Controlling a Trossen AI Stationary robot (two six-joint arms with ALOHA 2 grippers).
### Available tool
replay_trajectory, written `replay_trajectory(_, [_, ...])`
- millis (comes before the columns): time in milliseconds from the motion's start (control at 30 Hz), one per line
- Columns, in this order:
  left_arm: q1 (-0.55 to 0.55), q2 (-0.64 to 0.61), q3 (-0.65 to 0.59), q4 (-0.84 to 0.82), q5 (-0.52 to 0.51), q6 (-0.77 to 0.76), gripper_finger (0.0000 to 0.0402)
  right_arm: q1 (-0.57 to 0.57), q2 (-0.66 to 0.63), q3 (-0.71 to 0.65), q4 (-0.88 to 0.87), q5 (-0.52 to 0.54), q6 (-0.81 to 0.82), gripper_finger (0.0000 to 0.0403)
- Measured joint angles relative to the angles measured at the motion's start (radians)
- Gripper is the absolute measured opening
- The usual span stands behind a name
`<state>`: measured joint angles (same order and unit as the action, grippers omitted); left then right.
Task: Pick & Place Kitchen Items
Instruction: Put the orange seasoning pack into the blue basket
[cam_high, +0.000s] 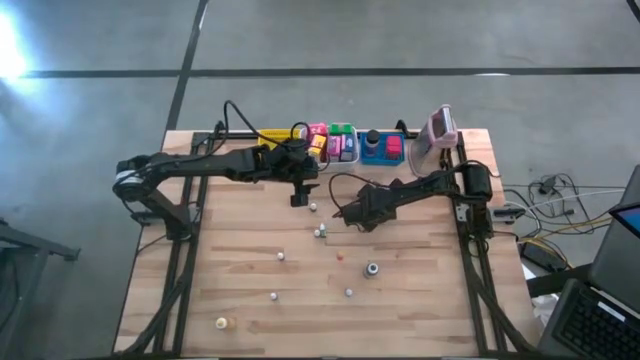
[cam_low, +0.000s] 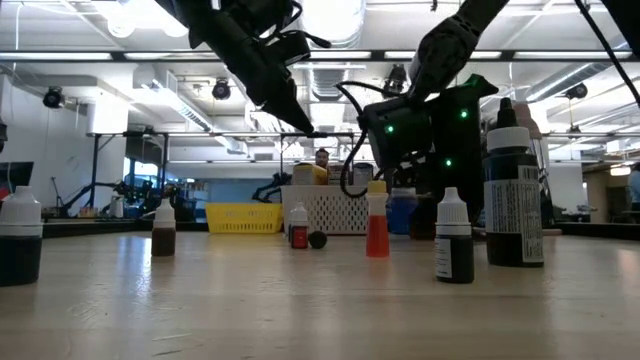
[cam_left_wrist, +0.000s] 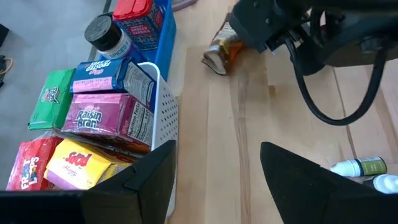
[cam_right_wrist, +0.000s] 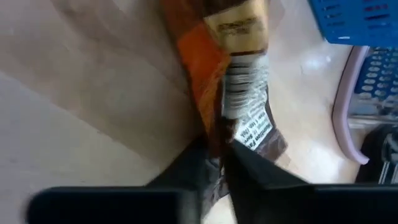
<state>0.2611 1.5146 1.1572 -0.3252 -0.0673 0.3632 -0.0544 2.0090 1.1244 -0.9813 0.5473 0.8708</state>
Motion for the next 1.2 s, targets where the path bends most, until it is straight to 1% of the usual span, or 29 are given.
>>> replay_trajectory(33, [0.0, 0.0, 0.0, 0.0, 0.0, -0.001, 0.0238, 0.0, 0.0, 0.001, -0.002, -0.001, -0.018, 0.0027])
replay_trajectory(133, [0.0, 0.0, 0.0, 0.0, 0.0, -0.003, 0.0238, -0.001, -0.002, 0.019, -0.015, -0.01, -0.074, 0.0012])
replay_trajectory(233, [0.0, 0.0, 0.0, -0.008, 0.0, -0.004, 0.0238, 0.004, -0.01, 0.047, -0.044, -0.018, -0.136, 0.0009])
replay_trajectory(300, [0.0, 0.0, 0.0, -0.009, 0.0, -0.005, 0.0238, 0.011, -0.024, 0.069, -0.096, -0.011, -0.173, 0.0009])
replay_trajectory(500, [0.0, -0.011, 0.0, -0.034, 0.011, -0.008, 0.0238, 0.018, -0.121, 0.11, -0.275, 0.043, -0.276, 0.0008])
replay_trajectory(600, [0.007, -0.045, 0.0, -0.021, 0.084, -0.034, 0.0238, 0.021, -0.184, 0.131, -0.336, 0.091, -0.362, 0.0008])
replay_trajectory(700, [0.019, -0.091, 0.0, -0.003, 0.178, -0.07, 0.0238, 0.022, -0.236, 0.153, -0.353, 0.127, -0.54, 0.0008])
replay_trajectory(767, [0.025, -0.116, -0.001, 0.01, 0.224, -0.091, 0.0238, 0.022, -0.269, 0.17, -0.357, 0.188, -0.66, 0.0008])
replay_trajectory(867, [0.025, -0.159, -0.027, 0.041, 0.242, -0.116, 0.0238, 0.024, -0.312, 0.204, -0.356, 0.314, -0.858, 0.0008])
replay_trajectory(967, [0.029, -0.21, -0.086, 0.11, 0.243, -0.149, 0.0238, 0.023, -0.326, 0.234, -0.348, 0.444, -1.038, 0.0008])
replay_trajectory(1067, [0.034, -0.265, -0.16, 0.204, 0.243, -0.189, 0.0238, 0.008, -0.332, 0.246, -0.348, 0.562, -1.172, 0.0008])
replay_trajectory(1133, [0.034, -0.301, -0.206, 0.264, 0.25, -0.226, 0.0238, -0.008, -0.332, 0.238, -0.347, 0.626, -1.256, 0.0008])
replay_trajectory(1200, [0.034, -0.336, -0.244, 0.318, 0.284, -0.262, 0.0238, -0.032, -0.325, 0.226, -0.347, 0.662, -1.341, 0.0008])
